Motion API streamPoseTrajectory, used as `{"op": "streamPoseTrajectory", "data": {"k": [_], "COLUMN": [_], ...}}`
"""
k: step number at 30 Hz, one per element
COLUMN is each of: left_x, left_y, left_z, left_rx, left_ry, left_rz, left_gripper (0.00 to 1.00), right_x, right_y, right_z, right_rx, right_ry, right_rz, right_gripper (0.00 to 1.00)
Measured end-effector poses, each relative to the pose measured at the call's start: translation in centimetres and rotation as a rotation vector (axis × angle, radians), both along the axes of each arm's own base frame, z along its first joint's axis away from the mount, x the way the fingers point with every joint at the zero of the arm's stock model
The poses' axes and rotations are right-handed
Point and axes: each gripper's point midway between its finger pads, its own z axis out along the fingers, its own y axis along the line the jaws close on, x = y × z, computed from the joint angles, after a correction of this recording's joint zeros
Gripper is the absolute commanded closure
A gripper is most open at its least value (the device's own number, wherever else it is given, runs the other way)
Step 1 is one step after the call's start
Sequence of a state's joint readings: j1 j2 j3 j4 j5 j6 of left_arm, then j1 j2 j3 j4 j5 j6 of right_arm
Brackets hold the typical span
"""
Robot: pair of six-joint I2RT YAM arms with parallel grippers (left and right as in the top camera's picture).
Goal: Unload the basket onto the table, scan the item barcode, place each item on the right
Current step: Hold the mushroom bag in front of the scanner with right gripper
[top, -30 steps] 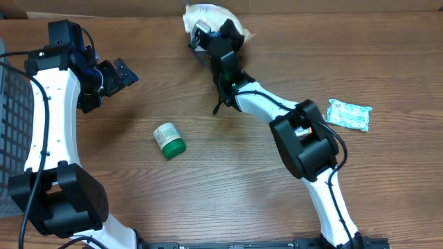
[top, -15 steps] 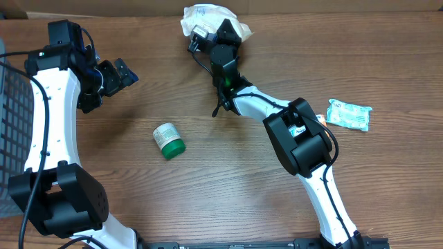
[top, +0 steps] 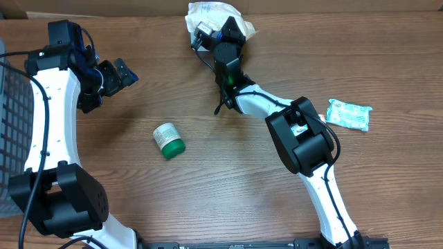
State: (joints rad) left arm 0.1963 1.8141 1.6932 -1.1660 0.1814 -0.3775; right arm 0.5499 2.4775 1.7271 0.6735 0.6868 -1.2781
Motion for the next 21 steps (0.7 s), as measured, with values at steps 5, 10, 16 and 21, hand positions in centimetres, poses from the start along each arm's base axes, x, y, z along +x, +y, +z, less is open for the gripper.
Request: {"op": "streamPoseTrajectory", "data": {"k": [5, 10, 16, 21], "left_x": [0.0, 0.0, 0.0, 0.0], "left_y": [0.0, 0.0, 0.0, 0.0], "left_z": [0.0, 0.0, 0.0, 0.0], "left_rx": [0.000, 0.001, 0.003, 0.002], "left_ry": [0.000, 0.000, 0.000, 0.001], "left_rz": [0.000, 0.000, 0.001, 0.001], "left_gripper": [0.00, 0.00, 0.00, 0.00], "right_x": [-0.2, -1.4, -6.1, -12.7], "right_y": [0.0, -0.8, -1.5, -0.7], "right_z": [0.5, 4.2, 11.7, 14.5], "right_rx": [0.080, 0.158, 0.319, 0.612], "right_ry": [-0.007, 0.044, 0.164, 0.414], "right_rz": [-0.016, -0.055, -0.038, 0.079], "right_gripper": [0.96, 0.96, 0.96, 0.96]}}
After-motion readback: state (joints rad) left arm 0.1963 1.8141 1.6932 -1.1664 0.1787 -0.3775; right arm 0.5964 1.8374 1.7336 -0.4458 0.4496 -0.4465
